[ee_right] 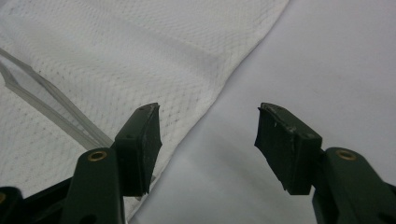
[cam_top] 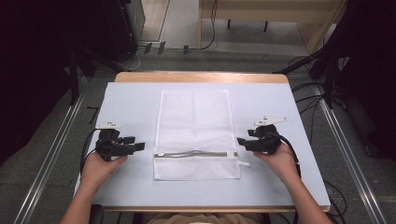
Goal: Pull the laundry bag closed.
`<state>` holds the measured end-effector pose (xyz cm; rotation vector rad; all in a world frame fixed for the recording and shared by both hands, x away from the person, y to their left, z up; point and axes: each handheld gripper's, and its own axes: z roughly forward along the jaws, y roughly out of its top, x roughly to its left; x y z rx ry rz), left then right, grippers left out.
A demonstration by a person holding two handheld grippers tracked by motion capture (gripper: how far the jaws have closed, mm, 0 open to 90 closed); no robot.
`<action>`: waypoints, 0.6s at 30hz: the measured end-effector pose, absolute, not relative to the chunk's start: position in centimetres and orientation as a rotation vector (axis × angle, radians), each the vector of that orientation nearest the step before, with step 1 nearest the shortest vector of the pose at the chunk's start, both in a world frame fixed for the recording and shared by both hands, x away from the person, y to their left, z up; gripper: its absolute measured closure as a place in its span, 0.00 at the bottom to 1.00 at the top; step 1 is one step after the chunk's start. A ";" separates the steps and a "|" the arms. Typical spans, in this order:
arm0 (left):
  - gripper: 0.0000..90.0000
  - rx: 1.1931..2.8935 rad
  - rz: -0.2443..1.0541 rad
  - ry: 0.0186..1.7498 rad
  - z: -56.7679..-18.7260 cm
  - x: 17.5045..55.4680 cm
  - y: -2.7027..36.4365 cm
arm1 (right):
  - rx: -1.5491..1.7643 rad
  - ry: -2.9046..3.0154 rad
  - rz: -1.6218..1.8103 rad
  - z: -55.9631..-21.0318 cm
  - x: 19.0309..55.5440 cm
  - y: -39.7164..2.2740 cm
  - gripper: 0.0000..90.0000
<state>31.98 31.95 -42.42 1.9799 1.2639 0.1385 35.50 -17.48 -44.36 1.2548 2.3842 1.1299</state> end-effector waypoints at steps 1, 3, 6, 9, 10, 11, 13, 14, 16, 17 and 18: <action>0.42 1.979 0.138 1.266 -42.4 32.0 31.9 | 1.255 2.388 1.128 -44.4 35.5 -17.4 0.46; 0.42 1.979 0.133 1.266 -42.4 32.1 31.9 | 1.256 2.396 1.126 -44.4 35.4 -17.3 0.46; 0.42 1.986 0.128 1.261 -42.5 32.1 31.8 | 1.261 2.394 1.137 -44.3 35.3 -17.1 0.46; 0.43 1.993 0.130 1.260 -42.5 32.0 31.8 | 1.252 2.397 1.137 -44.1 35.3 -16.9 0.46; 0.43 1.992 0.128 1.258 -42.6 31.9 31.9 | 1.253 2.398 1.133 -44.1 35.3 -16.8 0.46; 0.43 1.996 0.130 1.254 -42.6 31.9 31.9 | 1.244 2.402 1.129 -44.1 35.3 -16.7 0.46; 0.43 2.005 0.130 1.254 -42.5 31.8 32.0 | 1.244 2.409 1.127 -44.1 35.2 -16.5 0.47; 0.43 2.005 0.132 1.250 -42.5 31.8 32.0 | 1.245 2.413 1.128 -44.0 35.1 -16.4 0.49; 0.43 1.998 0.129 1.250 -42.5 31.7 31.9 | 1.235 2.423 1.121 -43.9 34.9 -16.3 0.50; 0.43 1.998 0.127 1.249 -42.5 31.7 31.9 | 1.221 2.428 1.114 -43.9 34.8 -16.1 0.50; 0.43 2.003 0.127 1.245 -42.5 31.6 31.9 | 1.207 2.428 1.100 -43.8 34.7 -16.0 0.50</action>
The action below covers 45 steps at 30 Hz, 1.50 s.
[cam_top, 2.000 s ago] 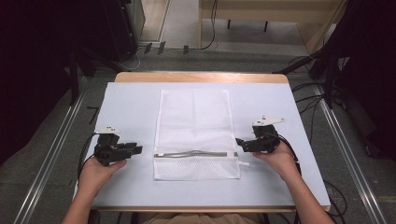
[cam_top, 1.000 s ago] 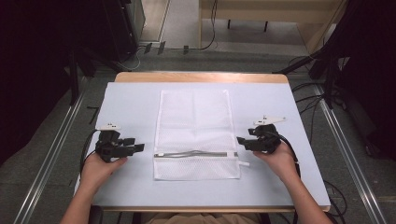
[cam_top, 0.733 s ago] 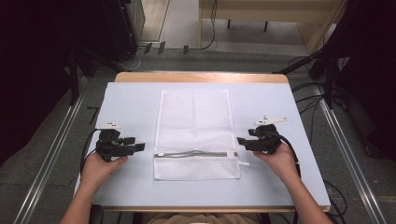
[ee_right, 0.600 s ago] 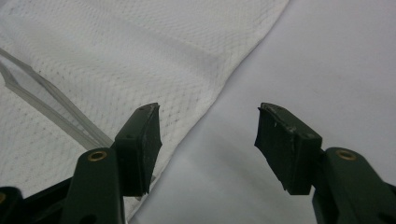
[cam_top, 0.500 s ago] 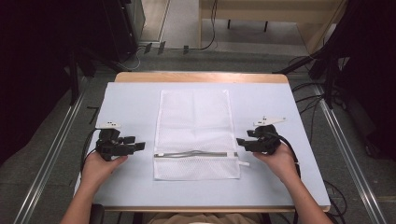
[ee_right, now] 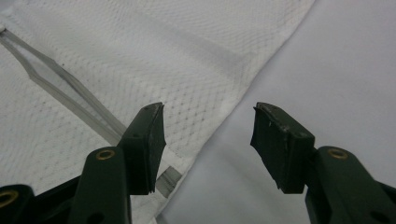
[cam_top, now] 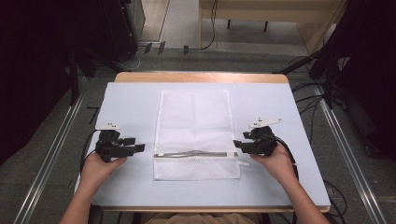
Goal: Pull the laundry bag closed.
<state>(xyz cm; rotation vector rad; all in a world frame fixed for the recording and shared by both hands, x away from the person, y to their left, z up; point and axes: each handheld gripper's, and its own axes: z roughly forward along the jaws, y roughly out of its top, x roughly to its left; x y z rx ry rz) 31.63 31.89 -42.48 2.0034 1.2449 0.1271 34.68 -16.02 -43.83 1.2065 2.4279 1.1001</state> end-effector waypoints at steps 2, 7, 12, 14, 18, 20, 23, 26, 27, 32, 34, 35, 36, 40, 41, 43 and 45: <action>0.43 2.012 0.134 1.242 -42.4 31.5 31.9 | 1.205 2.437 1.113 -43.7 34.5 -15.7 0.51; 0.42 1.997 0.136 1.247 -42.3 31.7 31.8 | 1.176 2.462 1.132 -43.3 34.1 -14.9 0.51; 0.42 2.013 0.138 1.243 -42.4 31.8 31.7 | 1.165 2.485 1.130 -43.0 33.8 -14.0 0.52; 0.42 2.017 0.140 1.243 -42.4 31.8 31.7 | 1.147 2.495 1.147 -42.8 33.9 -13.5 0.55; 0.42 2.005 0.147 1.243 -42.3 32.0 31.7 | 1.119 2.523 1.165 -42.4 33.8 -12.6 0.60; 0.42 2.012 0.145 1.240 -42.3 32.1 31.7 | 1.130 2.540 1.172 -42.2 33.8 -12.3 0.61; 0.42 2.014 0.139 1.239 -42.4 32.3 31.5 | 1.121 2.555 1.186 -42.0 33.9 -11.8 0.60; 0.42 2.021 0.137 1.234 -42.5 32.5 31.4 | 1.092 2.562 1.185 -41.8 33.9 -11.0 0.59; 0.42 2.018 0.133 1.233 -42.6 32.5 31.4 | 1.088 2.564 1.182 -41.8 33.9 -10.7 0.58; 0.42 2.016 0.133 1.236 -42.6 32.6 31.4 | 1.051 2.582 1.180 -41.6 34.2 -9.2 0.59; 0.43 2.018 0.127 1.233 -42.6 32.7 31.4 | 1.041 2.591 1.181 -41.5 34.3 -8.6 0.59; 0.44 2.020 0.127 1.238 -42.6 32.7 31.3 | 1.036 2.595 1.187 -41.4 34.3 -8.3 0.60; 0.44 2.020 0.125 1.240 -42.6 32.7 31.3 | 1.029 2.598 1.189 -41.3 34.3 -8.1 0.60; 0.44 2.017 0.120 1.241 -42.7 32.7 31.3 | 1.011 2.620 1.194 -41.3 34.3 -7.1 0.61; 0.44 2.018 0.118 1.240 -42.6 32.7 31.3 | 1.011 2.626 1.199 -41.4 34.4 -6.9 0.61; 0.44 2.021 0.118 1.240 -42.6 32.7 31.3 | 0.998 2.634 1.202 -41.5 34.4 -6.4 0.61; 0.44 2.022 0.115 1.242 -42.6 32.7 31.3 | 0.981 2.647 1.204 -41.6 34.4 -5.8 0.61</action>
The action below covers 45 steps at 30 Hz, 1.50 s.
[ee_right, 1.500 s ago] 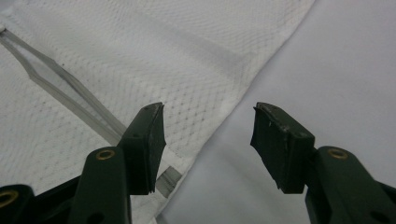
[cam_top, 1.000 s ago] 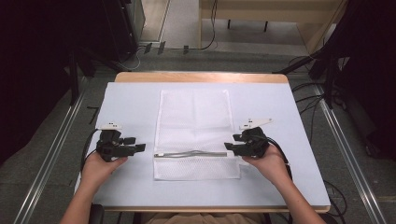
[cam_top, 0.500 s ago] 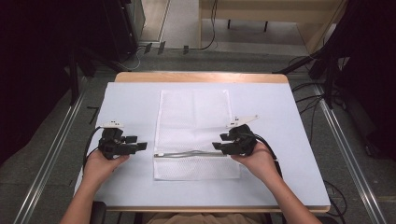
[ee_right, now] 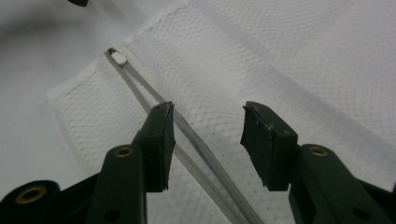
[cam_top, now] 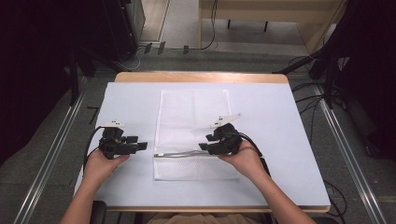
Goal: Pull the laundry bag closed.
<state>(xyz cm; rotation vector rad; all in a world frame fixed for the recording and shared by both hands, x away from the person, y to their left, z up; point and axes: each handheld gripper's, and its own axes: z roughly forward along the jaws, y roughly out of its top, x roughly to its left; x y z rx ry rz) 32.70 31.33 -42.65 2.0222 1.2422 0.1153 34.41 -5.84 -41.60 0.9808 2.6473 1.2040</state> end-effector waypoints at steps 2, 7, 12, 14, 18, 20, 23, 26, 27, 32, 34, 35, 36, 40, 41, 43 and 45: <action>0.44 2.021 0.116 1.241 -42.7 32.7 31.3 | 0.974 2.657 1.204 -41.7 34.4 -5.4 0.61; 0.44 2.025 0.122 1.243 -42.6 32.7 31.3 | 0.951 2.675 1.203 -41.9 34.6 -4.3 0.63; 0.44 2.021 0.120 1.243 -42.7 32.7 31.3 | 0.938 2.692 1.217 -41.9 34.7 -3.2 0.67; 0.44 2.022 0.122 1.243 -42.7 32.6 31.3 | 0.930 2.703 1.217 -42.0 34.8 -2.8 0.68; 0.44 2.012 0.127 1.230 -42.6 32.5 31.3 | 0.912 2.722 1.222 -42.3 34.8 -1.7 0.70; 0.44 2.011 0.132 1.220 -42.5 32.4 31.3 | 0.917 2.732 1.229 -42.5 34.8 -1.1 0.71; 0.44 2.010 0.130 1.220 -42.5 32.4 31.4 | 0.902 2.741 1.229 -42.7 34.9 -0.3 0.70; 0.44 2.011 0.128 1.223 -42.5 32.4 31.4 | 0.893 2.741 1.246 -42.8 34.9 0.4 0.70; 0.44 2.009 0.126 1.221 -42.5 32.3 31.4 | 0.892 2.741 1.253 -42.8 34.9 0.6 0.71; 0.44 2.015 0.126 1.223 -42.5 32.3 31.4 | 0.845 2.750 1.250 -43.0 34.7 1.9 0.74; 0.44 2.016 0.123 1.222 -42.5 32.3 31.4 | 0.824 2.772 1.246 -43.2 34.7 2.4 0.77; 0.44 2.016 0.125 1.223 -42.5 32.3 31.4 | 0.817 2.783 1.245 -43.4 34.6 2.7 0.78; 0.44 2.017 0.126 1.223 -42.6 32.3 31.4 | 0.806 2.776 1.239 -43.5 34.6 2.9 0.78; 0.44 2.017 0.123 1.226 -42.6 32.4 31.5 | 0.830 2.793 1.276 -43.8 34.8 3.4 0.77; 0.44 2.017 0.122 1.224 -42.6 32.4 31.4 | 0.835 2.795 1.288 -43.9 34.8 3.5 0.77; 0.44 2.022 0.125 1.221 -42.6 32.3 31.4 | 0.850 2.798 1.299 -44.1 35.0 3.7 0.79; 0.44 2.021 0.124 1.220 -42.6 32.3 31.4 | 0.858 2.809 1.300 -44.3 35.0 4.0 0.82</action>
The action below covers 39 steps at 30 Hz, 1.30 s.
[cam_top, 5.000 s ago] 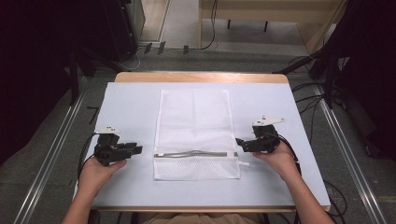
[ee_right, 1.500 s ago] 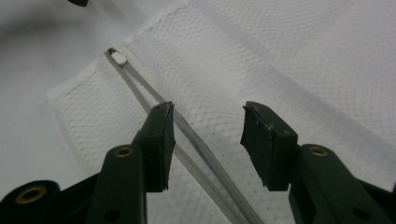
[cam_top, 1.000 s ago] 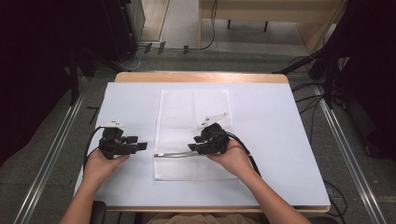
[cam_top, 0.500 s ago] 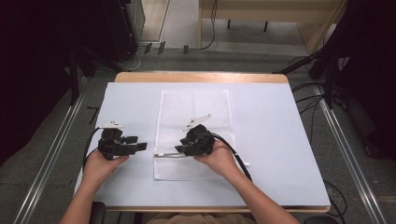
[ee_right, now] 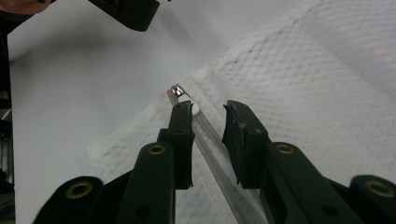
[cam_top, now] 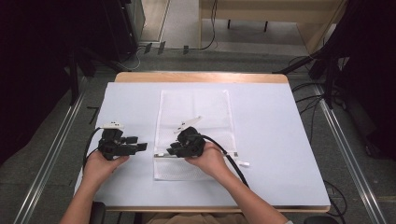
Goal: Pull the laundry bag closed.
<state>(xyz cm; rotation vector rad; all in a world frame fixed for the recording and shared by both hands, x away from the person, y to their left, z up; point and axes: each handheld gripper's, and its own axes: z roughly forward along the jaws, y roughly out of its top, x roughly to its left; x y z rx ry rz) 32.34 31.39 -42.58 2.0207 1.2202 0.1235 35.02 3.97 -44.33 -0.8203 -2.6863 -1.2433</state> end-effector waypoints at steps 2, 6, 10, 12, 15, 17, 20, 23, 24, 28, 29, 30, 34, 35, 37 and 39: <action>0.44 2.020 0.126 1.223 -42.5 32.3 31.4 | -0.812 -2.688 -1.229 -44.6 35.0 4.4 0.83; 0.44 2.016 0.125 1.227 -42.6 32.3 31.5 | -0.807 -2.686 -1.206 -45.1 35.0 5.0 0.84; 0.44 2.020 0.122 1.227 -42.6 32.4 31.5 | -0.801 -2.682 -1.191 -45.7 35.0 5.6 0.84; 0.44 2.022 0.123 1.224 -42.6 32.4 31.5 | -0.793 -2.688 -1.179 -45.9 35.0 5.8 0.84; 0.44 2.018 0.126 1.223 -42.6 32.3 31.5 | -0.788 -2.685 -1.170 -46.3 35.0 6.1 0.84; 0.44 2.018 0.125 1.224 -42.6 32.4 31.5 | -0.787 -2.678 -1.170 -46.4 35.0 6.3 0.85; 0.44 2.022 0.125 1.225 -42.6 32.4 31.5 | -0.784 -2.679 -1.168 -46.5 35.0 6.5 0.84; 0.44 2.022 0.124 1.224 -42.6 32.4 31.5 | -0.763 -2.685 -1.170 -46.5 34.9 6.9 0.82; 0.44 2.023 0.123 1.225 -42.6 32.4 31.5 | -0.764 -2.685 -1.171 -46.6 34.9 7.0 0.82; 0.44 2.022 0.124 1.224 -42.6 32.4 31.5 | -0.748 -2.696 -1.166 -46.6 34.8 7.5 0.84; 0.44 2.022 0.123 1.223 -42.6 32.4 31.5 | -0.753 -2.694 -1.164 -46.6 34.8 7.6 0.84; 0.44 2.022 0.123 1.224 -42.6 32.4 31.5 | -0.742 -2.697 -1.166 -46.6 34.8 7.6 0.84; 0.44 2.023 0.119 1.227 -42.7 32.4 31.5 | -0.746 -2.686 -1.162 -46.6 34.8 7.9 0.85; 0.44 2.027 0.120 1.224 -42.7 32.4 31.5 | -0.736 -2.695 -1.164 -46.6 34.8 8.0 0.85; 0.44 2.027 0.123 1.224 -42.7 32.4 31.5 | -0.740 -2.689 -1.158 -46.6 34.9 8.1 0.86; 0.44 2.027 0.121 1.223 -42.7 32.4 31.5 | -0.740 -2.681 -1.162 -46.6 35.0 8.3 0.86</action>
